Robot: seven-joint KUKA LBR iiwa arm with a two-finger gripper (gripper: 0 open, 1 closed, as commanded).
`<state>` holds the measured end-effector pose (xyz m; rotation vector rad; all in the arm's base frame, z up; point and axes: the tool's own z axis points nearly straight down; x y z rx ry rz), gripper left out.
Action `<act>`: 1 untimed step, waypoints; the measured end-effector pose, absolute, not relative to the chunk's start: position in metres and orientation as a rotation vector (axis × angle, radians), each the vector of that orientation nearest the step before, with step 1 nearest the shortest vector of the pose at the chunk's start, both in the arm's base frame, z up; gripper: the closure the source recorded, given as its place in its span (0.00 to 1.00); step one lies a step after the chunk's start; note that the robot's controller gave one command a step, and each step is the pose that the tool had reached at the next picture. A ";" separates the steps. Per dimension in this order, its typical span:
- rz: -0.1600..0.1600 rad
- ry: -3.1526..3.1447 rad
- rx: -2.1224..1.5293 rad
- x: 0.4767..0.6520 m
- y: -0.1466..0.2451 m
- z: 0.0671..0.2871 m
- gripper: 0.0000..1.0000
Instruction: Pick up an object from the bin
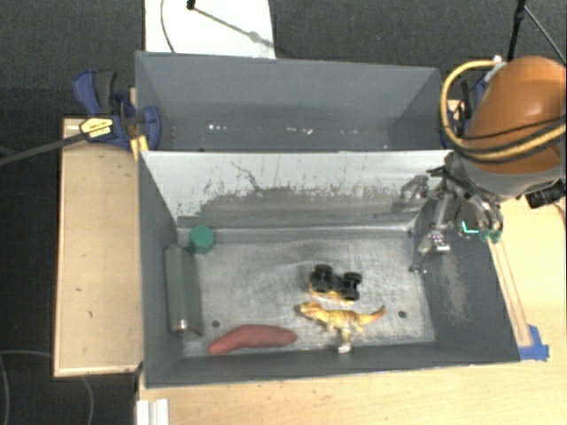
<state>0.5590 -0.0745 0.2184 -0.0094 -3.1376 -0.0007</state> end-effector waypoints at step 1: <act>0.001 -3.146 -0.006 0.561 -0.074 0.222 0.00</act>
Offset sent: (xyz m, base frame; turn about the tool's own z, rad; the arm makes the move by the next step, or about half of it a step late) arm -0.0317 0.0234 -0.1274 -0.0178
